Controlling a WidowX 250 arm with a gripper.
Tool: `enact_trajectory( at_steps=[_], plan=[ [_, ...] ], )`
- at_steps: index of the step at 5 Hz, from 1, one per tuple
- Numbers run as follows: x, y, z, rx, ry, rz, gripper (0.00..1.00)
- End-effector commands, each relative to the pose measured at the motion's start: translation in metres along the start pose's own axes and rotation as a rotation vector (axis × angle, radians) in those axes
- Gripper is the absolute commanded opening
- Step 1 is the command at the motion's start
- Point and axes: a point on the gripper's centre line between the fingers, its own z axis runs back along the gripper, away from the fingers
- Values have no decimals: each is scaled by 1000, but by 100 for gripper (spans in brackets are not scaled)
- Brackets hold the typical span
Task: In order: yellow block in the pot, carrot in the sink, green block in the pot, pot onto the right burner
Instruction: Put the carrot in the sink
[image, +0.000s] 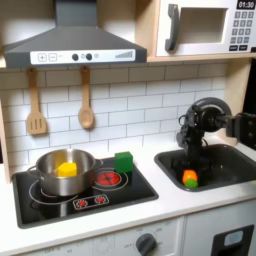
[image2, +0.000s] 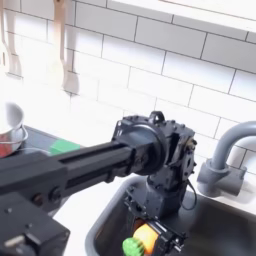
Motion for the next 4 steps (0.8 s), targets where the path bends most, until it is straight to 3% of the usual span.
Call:
enact_trajectory(
  at_steps=[1,2,4],
  plan=[
    [-3,-2,-7,-12,16,-3,30],
    [-1,-4,-8,-21,13,-21,100],
    [-3,-5,1,-12,-3,-16,100]
  ],
)
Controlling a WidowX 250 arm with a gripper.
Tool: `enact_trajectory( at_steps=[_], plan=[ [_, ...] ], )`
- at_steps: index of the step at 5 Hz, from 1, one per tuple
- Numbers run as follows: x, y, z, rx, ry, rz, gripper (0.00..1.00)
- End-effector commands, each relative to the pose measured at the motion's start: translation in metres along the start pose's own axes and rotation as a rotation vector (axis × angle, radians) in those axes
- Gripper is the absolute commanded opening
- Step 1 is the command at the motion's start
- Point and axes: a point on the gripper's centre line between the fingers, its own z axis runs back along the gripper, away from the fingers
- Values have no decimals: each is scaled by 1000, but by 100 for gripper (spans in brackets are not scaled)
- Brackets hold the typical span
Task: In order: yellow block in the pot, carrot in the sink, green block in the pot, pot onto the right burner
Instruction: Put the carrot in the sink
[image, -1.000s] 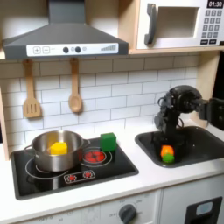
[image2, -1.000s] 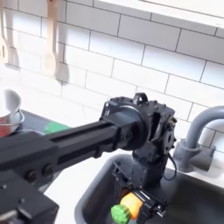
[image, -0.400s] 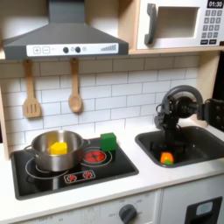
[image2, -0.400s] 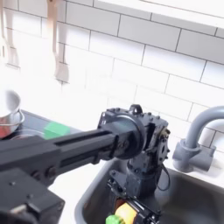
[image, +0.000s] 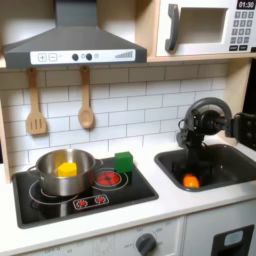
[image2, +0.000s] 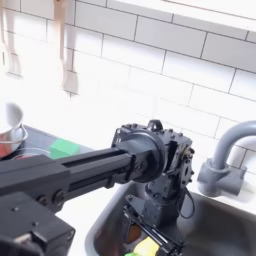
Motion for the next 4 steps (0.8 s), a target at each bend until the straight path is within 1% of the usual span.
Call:
enact_trajectory(
  at_steps=[1,2,3,4],
  plan=[
    [2,0,26,7,-62,1,100],
    [-3,2,38,6,-75,10,100],
    [-3,6,44,3,-82,14,100],
    [-2,17,52,0,-93,30,100]
  ],
)
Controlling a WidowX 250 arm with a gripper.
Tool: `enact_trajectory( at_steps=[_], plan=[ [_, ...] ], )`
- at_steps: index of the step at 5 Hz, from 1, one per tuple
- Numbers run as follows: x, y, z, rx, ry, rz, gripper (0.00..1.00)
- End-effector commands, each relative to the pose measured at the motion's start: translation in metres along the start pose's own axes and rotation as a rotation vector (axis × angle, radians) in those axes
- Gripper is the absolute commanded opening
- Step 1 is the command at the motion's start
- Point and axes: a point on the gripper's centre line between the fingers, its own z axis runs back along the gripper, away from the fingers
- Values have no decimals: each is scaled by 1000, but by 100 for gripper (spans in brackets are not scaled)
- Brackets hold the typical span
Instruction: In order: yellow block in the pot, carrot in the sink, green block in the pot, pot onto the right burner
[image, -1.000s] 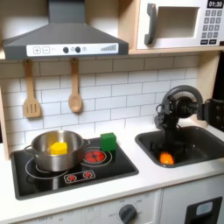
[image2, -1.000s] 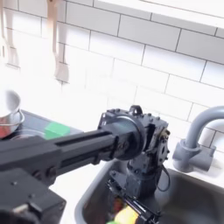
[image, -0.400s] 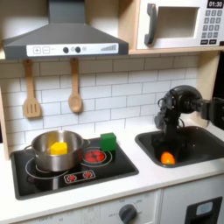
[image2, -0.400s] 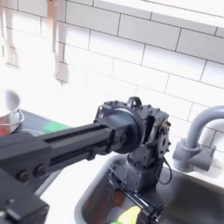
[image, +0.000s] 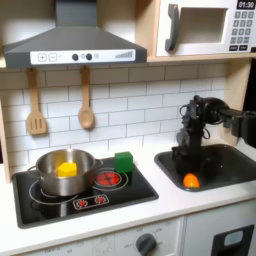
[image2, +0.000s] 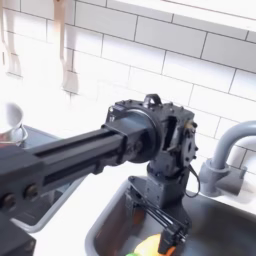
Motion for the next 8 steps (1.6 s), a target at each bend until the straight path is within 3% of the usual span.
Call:
enact_trajectory(
  at_steps=[1,3,6,7,8],
  plan=[
    [3,20,24,-5,-36,33,100],
    [0,41,53,-15,-87,90,100],
    [-18,75,61,-42,-83,184,100],
    [-25,85,73,-31,-104,196,100],
    [-32,95,75,-29,-99,207,100]
  ],
)
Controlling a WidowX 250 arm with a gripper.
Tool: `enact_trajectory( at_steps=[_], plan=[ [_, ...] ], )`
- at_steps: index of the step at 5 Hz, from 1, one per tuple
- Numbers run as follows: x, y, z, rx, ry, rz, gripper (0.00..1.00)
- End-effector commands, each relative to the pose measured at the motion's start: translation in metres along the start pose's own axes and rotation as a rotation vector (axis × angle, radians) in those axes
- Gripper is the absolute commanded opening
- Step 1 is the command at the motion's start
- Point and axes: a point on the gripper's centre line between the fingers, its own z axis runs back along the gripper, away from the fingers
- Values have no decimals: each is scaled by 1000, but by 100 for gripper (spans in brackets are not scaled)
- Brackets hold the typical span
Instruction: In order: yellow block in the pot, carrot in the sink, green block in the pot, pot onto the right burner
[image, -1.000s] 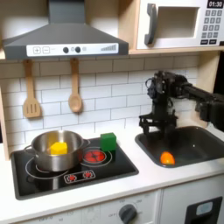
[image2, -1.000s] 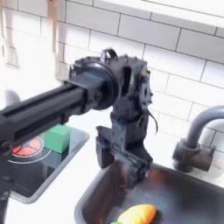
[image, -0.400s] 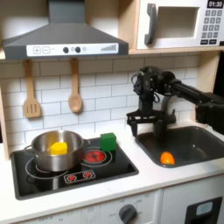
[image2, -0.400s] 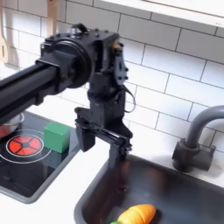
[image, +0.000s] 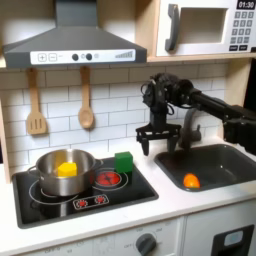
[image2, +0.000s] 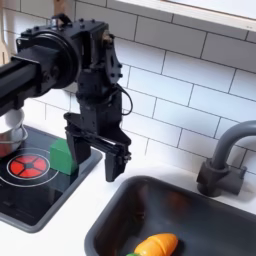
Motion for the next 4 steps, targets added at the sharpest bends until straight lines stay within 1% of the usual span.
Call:
enact_trajectory(
  at_steps=[1,2,3,4],
  plan=[
    [-13,32,15,34,-18,40,100],
    [-13,45,18,44,-31,53,100],
    [-12,56,18,61,-40,43,100],
    [-7,56,11,79,-32,34,100]
  ],
)
